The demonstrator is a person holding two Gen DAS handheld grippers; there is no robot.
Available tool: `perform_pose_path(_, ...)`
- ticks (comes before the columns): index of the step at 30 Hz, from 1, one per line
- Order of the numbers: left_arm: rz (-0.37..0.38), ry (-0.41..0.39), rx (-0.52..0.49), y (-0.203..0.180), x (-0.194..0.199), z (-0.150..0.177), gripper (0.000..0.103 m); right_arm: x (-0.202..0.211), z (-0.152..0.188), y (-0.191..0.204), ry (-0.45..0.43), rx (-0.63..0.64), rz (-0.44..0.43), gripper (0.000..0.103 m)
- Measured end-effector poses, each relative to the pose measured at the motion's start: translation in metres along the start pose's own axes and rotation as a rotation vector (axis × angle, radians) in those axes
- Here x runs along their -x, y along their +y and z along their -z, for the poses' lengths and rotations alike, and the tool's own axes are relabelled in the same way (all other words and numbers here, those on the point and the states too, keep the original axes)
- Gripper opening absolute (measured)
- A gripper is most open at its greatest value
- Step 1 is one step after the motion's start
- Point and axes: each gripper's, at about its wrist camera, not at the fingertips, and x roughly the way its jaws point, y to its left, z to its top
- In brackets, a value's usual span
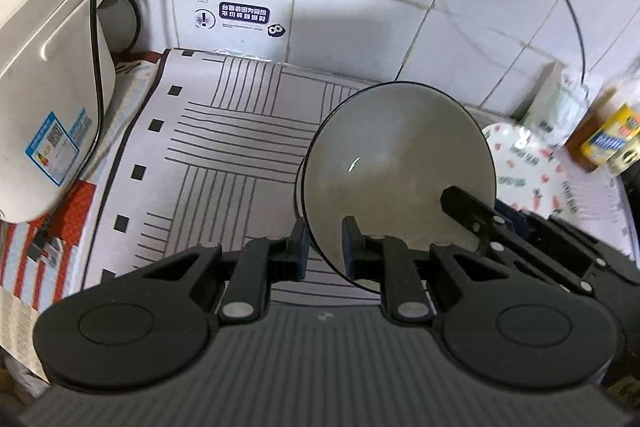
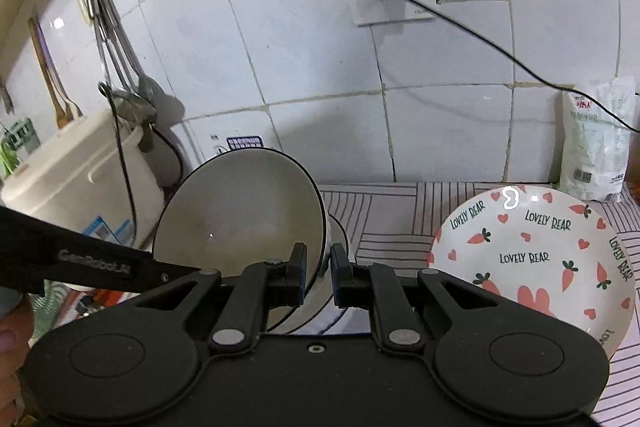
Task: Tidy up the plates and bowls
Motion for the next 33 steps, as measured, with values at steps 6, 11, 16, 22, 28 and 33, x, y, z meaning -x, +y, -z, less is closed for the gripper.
perform_pose_path(6, -0.014, 0.058, -0.002, 0.004, -0.015, -0.005, 0.016, -0.01, 0.009, 0.014, 0.006, 0.1, 0.066, 0.016)
perform_pose_path(11, -0.037, 0.09, -0.031, 0.002, -0.024, -0.007, 0.016, -0.014, 0.013, 0.021, -0.018, 0.189, 0.109, 0.016)
perform_pose_path(16, -0.041, 0.111, -0.038, 0.002, -0.032, -0.009, 0.017, -0.023, 0.014, 0.029, -0.041, 0.275, 0.16, 0.016)
perform_pose_path(22, -0.05, 0.107, -0.031, 0.001, -0.036, -0.009, 0.018, -0.029, 0.014, 0.029, -0.043, 0.308, 0.184, 0.015)
perform_pose_path(28, -0.101, 0.088, -0.101, -0.009, -0.03, -0.007, 0.019, -0.025, 0.014, 0.025, -0.043, 0.255, 0.14, 0.024)
perform_pose_path(33, -0.082, 0.059, -0.091, -0.012, -0.006, -0.009, 0.025, -0.004, 0.006, 0.017, -0.009, 0.159, 0.115, 0.024)
